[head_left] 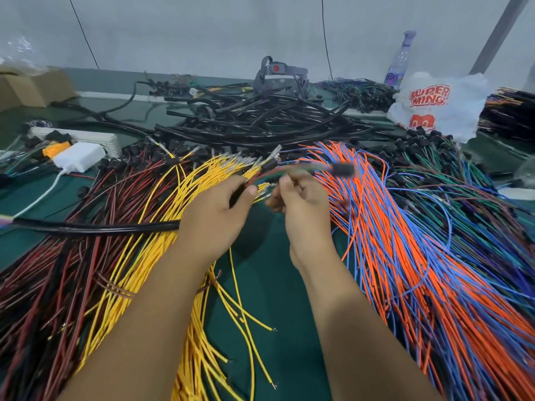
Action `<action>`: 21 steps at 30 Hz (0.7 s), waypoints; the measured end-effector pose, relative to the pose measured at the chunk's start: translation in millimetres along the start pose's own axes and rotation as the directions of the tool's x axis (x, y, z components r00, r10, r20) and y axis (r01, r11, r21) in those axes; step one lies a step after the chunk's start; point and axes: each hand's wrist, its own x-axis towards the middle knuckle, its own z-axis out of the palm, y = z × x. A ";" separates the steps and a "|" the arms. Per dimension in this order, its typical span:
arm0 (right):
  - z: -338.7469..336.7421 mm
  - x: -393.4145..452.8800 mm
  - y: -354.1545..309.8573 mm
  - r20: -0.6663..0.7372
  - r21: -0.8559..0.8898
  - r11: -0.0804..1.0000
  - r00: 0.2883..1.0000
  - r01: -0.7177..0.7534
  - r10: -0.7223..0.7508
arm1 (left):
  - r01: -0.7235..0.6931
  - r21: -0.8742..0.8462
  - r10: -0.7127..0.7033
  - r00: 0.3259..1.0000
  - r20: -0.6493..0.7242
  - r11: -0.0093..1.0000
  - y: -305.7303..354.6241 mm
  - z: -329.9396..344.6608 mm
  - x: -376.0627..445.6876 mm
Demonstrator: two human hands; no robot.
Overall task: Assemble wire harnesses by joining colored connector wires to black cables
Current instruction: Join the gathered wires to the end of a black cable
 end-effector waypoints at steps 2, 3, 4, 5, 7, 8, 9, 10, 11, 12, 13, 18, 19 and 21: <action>1.1 -1.5 1.9 0.001 -0.009 1.000 1.000 -0.003 0.003 | -0.053 0.088 0.055 0.998 -0.021 0.995 -0.6 0.5 -2.1; 1.7 -2.0 3.0 0.005 -0.011 1.000 1.000 -0.004 0.004 | -0.074 0.082 0.077 0.997 -0.026 0.994 -1.3 0.6 -1.8; 2.2 -2.4 3.7 0.011 -0.010 1.000 1.000 -0.004 0.004 | -0.090 0.058 0.093 0.995 -0.035 0.994 -2.2 0.3 -1.4; 2.8 -2.5 4.3 0.021 -0.004 1.000 1.000 -0.005 0.005 | -0.106 0.036 0.108 0.993 -0.053 0.994 -2.9 -0.1 -0.2; 3.9 -2.5 5.4 0.047 0.005 0.999 0.998 -0.036 0.036 | -0.153 0.067 0.160 0.979 -0.127 0.986 -4.6 -1.8 2.4; 4.7 -2.7 6.1 0.062 -0.006 0.997 0.995 -0.077 0.078 | -0.169 0.112 0.187 0.966 -0.176 0.979 -5.4 -3.4 3.8; 6.2 -2.9 7.5 0.075 -0.042 0.991 0.989 -0.126 0.129 | -0.171 0.153 0.203 0.953 -0.226 0.973 -6.3 -5.2 4.7; 7.4 -2.9 9.5 0.082 -0.118 0.979 0.981 -0.164 0.174 | -0.161 0.179 0.207 0.940 -0.273 0.970 -7.2 -7.5 5.2; 8.4 -3.2 11.5 0.087 -0.239 0.957 0.978 -0.166 0.191 | -0.150 0.193 0.205 0.927 -0.313 0.970 -8.2 -9.3 5.5; 9.0 -3.7 13.6 0.094 -0.366 0.922 0.980 -0.130 0.175 | -0.139 0.201 0.203 0.916 -0.345 0.970 -9.2 -10.6 5.4; 10.0 -5.0 15.2 0.113 -0.473 0.879 0.986 -0.056 0.124 | -0.125 0.215 0.200 0.906 -0.373 0.969 -10.5 -11.8 5.8; 17.1 -21.0 15.5 0.409 -0.544 0.764 0.905 0.347 -0.121 | 0.119 0.327 0.092 0.822 -0.562 0.937 -16.0 -19.0 10.4; 19.4 -22.9 14.9 0.432 -0.513 0.778 0.892 0.363 -0.131 | 0.130 0.302 0.069 0.820 -0.568 0.944 -15.9 -20.1 10.6; 22.3 -23.2 12.9 0.380 -0.453 0.820 0.908 0.350 -0.178 | 0.132 0.260 0.028 0.846 -0.532 0.957 -15.5 -18.4 9.7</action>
